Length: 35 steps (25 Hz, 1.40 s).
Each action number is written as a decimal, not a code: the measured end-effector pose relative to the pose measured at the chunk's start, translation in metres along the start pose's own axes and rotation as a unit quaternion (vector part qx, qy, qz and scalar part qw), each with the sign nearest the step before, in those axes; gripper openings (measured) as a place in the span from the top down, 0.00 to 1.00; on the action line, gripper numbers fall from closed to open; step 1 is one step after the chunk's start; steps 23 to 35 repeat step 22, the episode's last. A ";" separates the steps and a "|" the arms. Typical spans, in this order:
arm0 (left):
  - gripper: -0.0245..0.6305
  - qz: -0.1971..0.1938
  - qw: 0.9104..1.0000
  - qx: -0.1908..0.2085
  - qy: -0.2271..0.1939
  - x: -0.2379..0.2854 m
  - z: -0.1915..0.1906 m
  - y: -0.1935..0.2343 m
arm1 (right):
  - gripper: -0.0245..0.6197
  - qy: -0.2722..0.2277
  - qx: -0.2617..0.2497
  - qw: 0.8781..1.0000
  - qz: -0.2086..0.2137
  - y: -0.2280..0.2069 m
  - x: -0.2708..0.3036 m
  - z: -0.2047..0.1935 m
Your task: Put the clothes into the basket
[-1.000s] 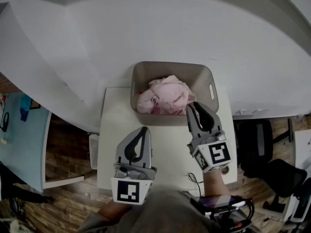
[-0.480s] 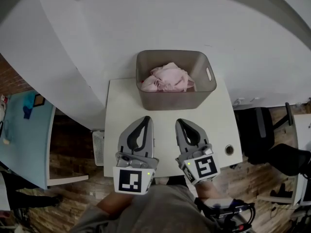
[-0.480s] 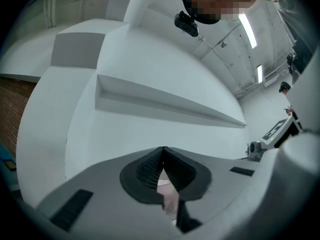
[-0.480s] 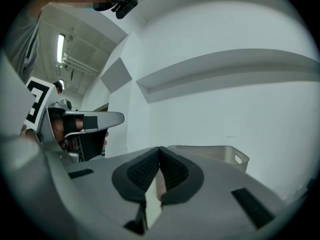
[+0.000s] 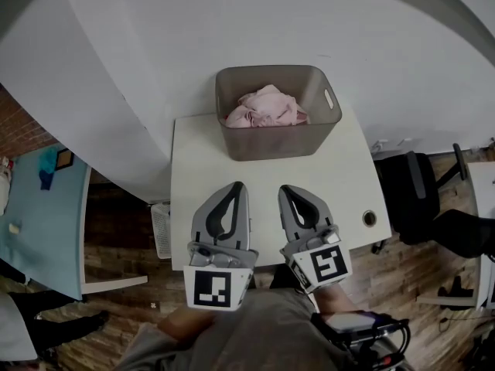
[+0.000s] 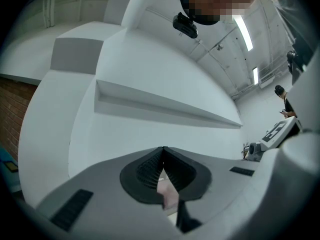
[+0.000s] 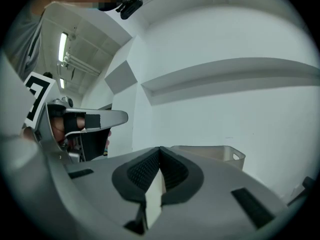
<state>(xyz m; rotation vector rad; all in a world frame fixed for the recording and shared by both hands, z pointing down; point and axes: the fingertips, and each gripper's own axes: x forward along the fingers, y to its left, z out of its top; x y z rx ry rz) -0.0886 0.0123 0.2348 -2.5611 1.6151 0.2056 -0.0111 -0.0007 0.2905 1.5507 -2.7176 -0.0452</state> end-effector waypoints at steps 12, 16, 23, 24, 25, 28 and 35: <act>0.95 0.001 1.000 0.001 -0.003 -0.005 0.004 -0.001 | 0.95 -0.006 -0.001 1.000 0.010 0.006 0.002 0.006; 0.95 0.006 1.000 -0.004 -0.006 -0.005 0.003 0.001 | 0.95 -0.007 -0.001 1.000 0.015 0.008 0.003 0.004; 0.95 0.006 1.000 0.000 -0.006 -0.004 0.005 -0.003 | 0.95 -0.010 0.000 1.000 0.012 0.003 0.002 0.008; 0.95 0.006 1.000 0.000 -0.006 -0.004 0.005 -0.003 | 0.95 -0.010 0.000 1.000 0.012 0.003 0.002 0.008; 0.95 0.006 1.000 0.000 -0.006 -0.004 0.005 -0.003 | 0.95 -0.010 0.000 1.000 0.012 0.003 0.002 0.008; 0.95 0.006 1.000 0.000 -0.006 -0.004 0.005 -0.003 | 0.95 -0.010 0.000 1.000 0.012 0.003 0.002 0.008; 0.95 0.006 1.000 0.000 -0.006 -0.004 0.005 -0.003 | 0.95 -0.010 0.000 1.000 0.012 0.003 0.002 0.008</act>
